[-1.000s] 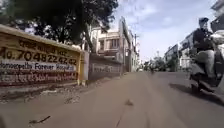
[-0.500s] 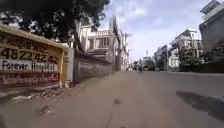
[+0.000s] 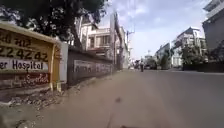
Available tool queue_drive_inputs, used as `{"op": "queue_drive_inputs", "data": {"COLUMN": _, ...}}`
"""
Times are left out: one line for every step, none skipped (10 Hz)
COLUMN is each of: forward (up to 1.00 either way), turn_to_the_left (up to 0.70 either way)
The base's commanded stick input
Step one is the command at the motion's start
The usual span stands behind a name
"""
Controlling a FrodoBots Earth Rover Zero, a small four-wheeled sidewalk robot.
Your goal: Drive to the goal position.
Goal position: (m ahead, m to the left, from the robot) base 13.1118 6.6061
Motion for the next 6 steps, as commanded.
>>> {"op": "queue_drive_inputs", "data": {"forward": 1.00, "turn_to_the_left": -0.12}}
{"op": "queue_drive_inputs", "data": {"forward": 1.00, "turn_to_the_left": -0.34}}
{"op": "queue_drive_inputs", "data": {"forward": 1.00, "turn_to_the_left": -0.34}}
{"op": "queue_drive_inputs", "data": {"forward": 1.00, "turn_to_the_left": -0.34}}
{"op": "queue_drive_inputs", "data": {"forward": 1.00, "turn_to_the_left": -0.34}}
{"op": "queue_drive_inputs", "data": {"forward": 1.00, "turn_to_the_left": -0.34}}
